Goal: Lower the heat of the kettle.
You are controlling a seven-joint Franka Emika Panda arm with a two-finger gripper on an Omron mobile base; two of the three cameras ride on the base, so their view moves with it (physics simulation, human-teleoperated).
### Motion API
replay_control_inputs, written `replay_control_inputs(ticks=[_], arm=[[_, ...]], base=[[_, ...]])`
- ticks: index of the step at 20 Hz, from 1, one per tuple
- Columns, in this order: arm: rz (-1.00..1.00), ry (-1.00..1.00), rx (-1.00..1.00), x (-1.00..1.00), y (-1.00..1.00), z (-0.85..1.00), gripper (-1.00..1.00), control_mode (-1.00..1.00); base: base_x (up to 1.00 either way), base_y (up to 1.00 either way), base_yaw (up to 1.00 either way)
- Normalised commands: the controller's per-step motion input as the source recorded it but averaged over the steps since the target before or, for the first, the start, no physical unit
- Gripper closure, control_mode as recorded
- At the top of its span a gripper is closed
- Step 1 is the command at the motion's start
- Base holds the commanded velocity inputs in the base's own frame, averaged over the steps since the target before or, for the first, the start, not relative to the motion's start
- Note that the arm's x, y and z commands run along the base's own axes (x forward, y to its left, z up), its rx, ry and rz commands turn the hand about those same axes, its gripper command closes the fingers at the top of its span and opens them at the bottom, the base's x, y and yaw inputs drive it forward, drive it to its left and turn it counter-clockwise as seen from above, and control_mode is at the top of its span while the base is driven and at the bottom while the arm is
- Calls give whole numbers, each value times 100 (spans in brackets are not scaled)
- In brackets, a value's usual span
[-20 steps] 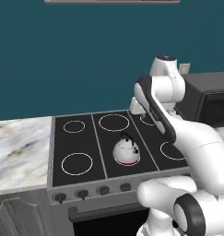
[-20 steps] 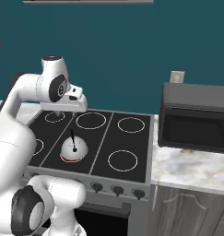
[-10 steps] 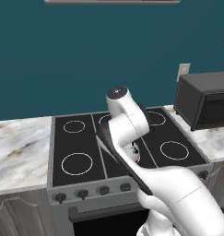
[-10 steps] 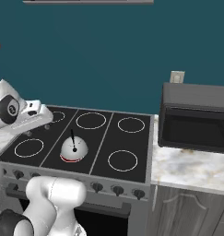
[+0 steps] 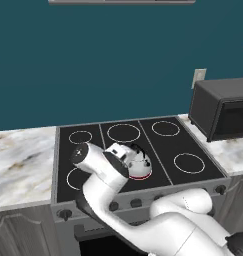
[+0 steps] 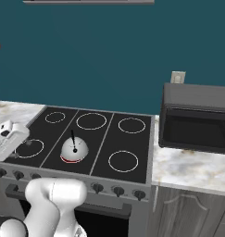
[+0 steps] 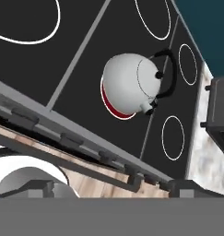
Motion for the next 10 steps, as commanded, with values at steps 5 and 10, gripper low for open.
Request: replay_control_inputs(ticks=[5,10], arm=[[10,-7,-14,-43,29,-41,-100,-100],[10,-4,-15,-30,25,-31,-100,-100]], base=[[0,0,0],[0,0,0]])
